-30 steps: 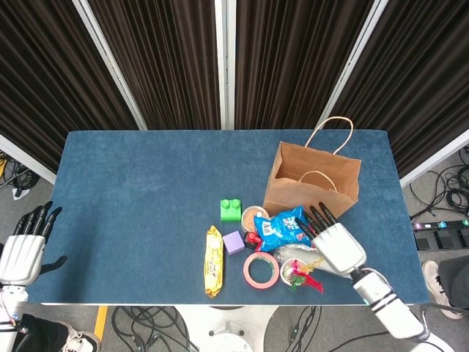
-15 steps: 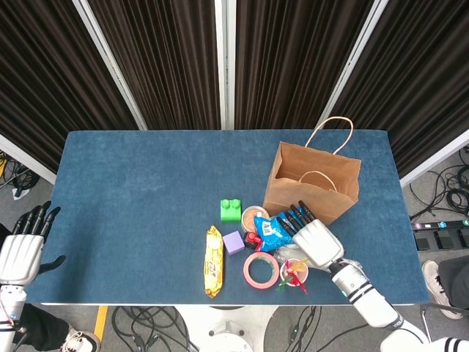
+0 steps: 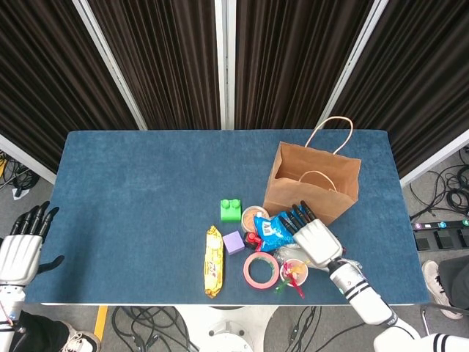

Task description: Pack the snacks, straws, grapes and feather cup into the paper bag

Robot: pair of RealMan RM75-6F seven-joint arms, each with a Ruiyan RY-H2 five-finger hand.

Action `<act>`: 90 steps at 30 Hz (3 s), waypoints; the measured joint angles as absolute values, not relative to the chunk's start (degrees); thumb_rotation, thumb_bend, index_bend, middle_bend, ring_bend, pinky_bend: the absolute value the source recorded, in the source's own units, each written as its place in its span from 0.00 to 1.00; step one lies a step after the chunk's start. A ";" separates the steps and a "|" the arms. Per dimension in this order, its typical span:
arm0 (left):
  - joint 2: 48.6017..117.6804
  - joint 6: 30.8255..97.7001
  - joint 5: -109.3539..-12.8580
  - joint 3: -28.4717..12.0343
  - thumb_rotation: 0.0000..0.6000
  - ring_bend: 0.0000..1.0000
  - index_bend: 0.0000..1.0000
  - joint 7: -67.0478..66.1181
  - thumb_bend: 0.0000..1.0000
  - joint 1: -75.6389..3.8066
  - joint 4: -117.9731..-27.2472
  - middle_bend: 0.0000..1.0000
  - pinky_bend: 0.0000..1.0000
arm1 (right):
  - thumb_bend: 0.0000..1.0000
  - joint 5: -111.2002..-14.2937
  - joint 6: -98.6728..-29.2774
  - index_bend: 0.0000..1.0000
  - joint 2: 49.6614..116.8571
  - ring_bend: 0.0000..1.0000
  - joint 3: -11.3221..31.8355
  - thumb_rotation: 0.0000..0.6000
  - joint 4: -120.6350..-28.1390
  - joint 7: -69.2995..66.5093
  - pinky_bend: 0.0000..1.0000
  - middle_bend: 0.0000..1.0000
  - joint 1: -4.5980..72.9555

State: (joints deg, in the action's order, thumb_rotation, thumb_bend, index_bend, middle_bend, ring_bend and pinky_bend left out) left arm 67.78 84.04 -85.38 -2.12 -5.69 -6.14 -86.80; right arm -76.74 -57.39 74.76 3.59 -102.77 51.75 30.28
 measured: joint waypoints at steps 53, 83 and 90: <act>67.64 83.47 -85.74 -2.02 1.00 0.00 0.10 -5.78 0.06 -6.74 -87.55 0.09 0.14 | 0.40 -94.11 -75.11 0.74 77.91 0.49 9.00 1.00 -107.51 47.36 0.53 0.62 31.06; 67.73 82.08 -85.74 -1.73 1.00 0.00 0.10 -5.16 0.06 -7.42 -87.45 0.09 0.14 | 0.41 -81.53 -87.65 0.74 62.96 0.49 31.41 1.00 -113.53 47.81 0.54 0.62 27.72; 67.58 82.03 -85.28 -1.58 1.00 0.00 0.10 -5.03 0.06 -7.18 -87.26 0.09 0.14 | 0.41 -75.13 -85.16 0.74 64.24 0.49 29.40 1.00 -107.13 45.02 0.53 0.62 28.16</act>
